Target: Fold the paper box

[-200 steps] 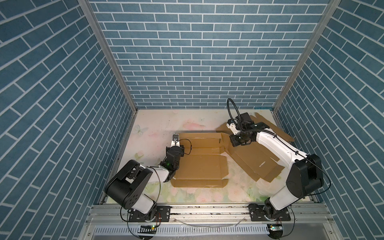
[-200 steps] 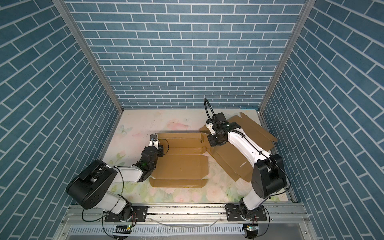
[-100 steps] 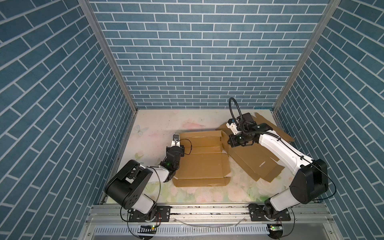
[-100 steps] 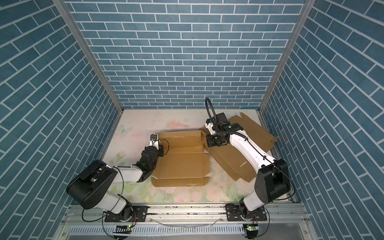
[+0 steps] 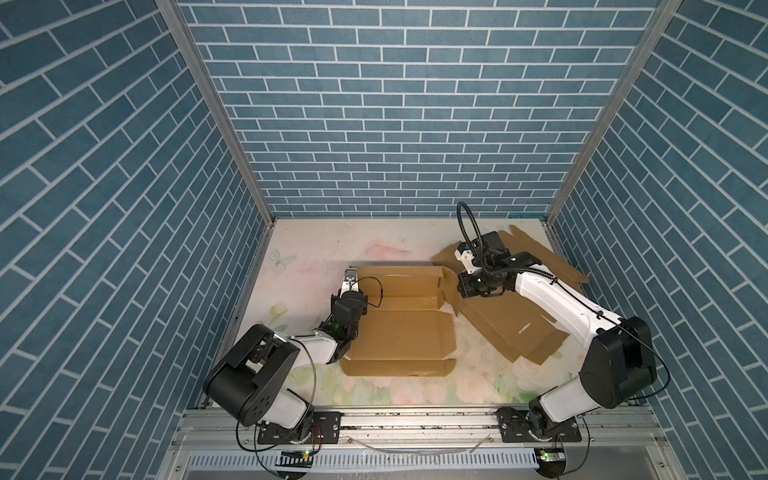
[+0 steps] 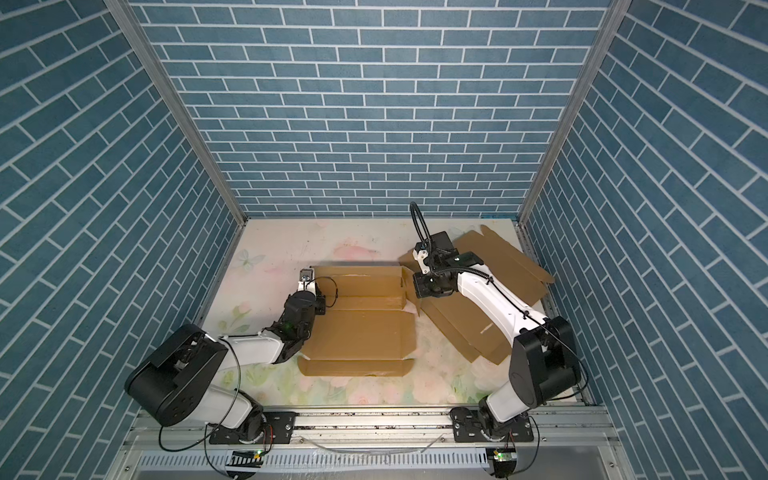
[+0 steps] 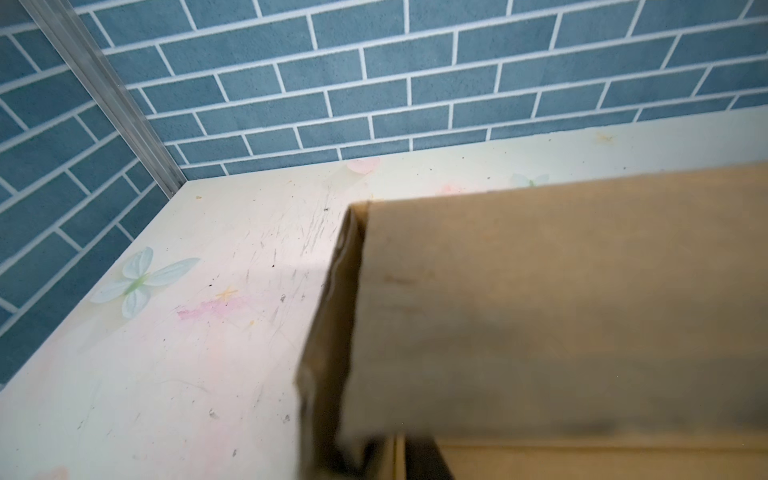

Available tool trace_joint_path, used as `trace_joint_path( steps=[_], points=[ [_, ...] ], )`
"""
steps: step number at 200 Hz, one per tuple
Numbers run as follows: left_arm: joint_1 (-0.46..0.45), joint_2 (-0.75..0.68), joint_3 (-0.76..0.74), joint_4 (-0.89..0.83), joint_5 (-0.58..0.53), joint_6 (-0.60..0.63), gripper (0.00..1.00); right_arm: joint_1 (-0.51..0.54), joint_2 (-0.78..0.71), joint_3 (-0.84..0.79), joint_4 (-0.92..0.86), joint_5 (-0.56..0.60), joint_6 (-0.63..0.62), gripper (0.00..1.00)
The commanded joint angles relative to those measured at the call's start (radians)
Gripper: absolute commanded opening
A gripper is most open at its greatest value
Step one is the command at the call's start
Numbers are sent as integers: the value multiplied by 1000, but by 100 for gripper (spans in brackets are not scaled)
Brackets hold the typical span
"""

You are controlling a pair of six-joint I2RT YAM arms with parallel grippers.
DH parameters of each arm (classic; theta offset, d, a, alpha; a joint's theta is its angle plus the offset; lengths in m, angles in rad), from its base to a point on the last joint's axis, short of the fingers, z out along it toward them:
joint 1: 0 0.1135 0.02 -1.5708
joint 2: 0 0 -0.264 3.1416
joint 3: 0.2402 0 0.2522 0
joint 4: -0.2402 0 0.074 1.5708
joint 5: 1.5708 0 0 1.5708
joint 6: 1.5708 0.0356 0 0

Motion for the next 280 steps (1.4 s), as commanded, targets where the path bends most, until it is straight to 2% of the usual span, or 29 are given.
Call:
trace_joint_path(
  steps=[1, 38, 97, 113, 128, 158, 184, 226, 257, 280],
  points=[
    [-2, -78, -8, -95, -35, -35, 38, 5, -44, -46, 60, 42, 37, 0],
    [-3, -237, -27, -267, -54, -98, 52, 5, -57, -73, 90, 65, 58, 0],
    [-12, -541, 0, -670, -167, -224, 52, 5, -48, -66, 102, 79, 92, 0],
    [-14, -582, 21, -738, -158, -225, 53, 5, -43, -65, 104, 83, 100, 0],
    [-12, -577, 42, -761, -140, -207, 54, 5, -40, -64, 114, 85, 109, 0],
    [-12, -523, 44, -691, -61, -187, 59, 5, -28, -46, 113, 98, 147, 0],
    [-14, -471, 75, -664, 14, -176, 64, 3, 1, -3, 74, 171, 171, 0],
    [-10, -484, 124, -731, 76, -144, 73, -19, 29, 22, 44, 219, 202, 0],
    [-11, -464, 160, -795, 156, -142, 74, -23, 57, 38, 28, 225, 229, 0],
    [-9, -420, 168, -808, 172, -138, 74, -23, 52, 31, 41, 223, 258, 0]
  ],
)
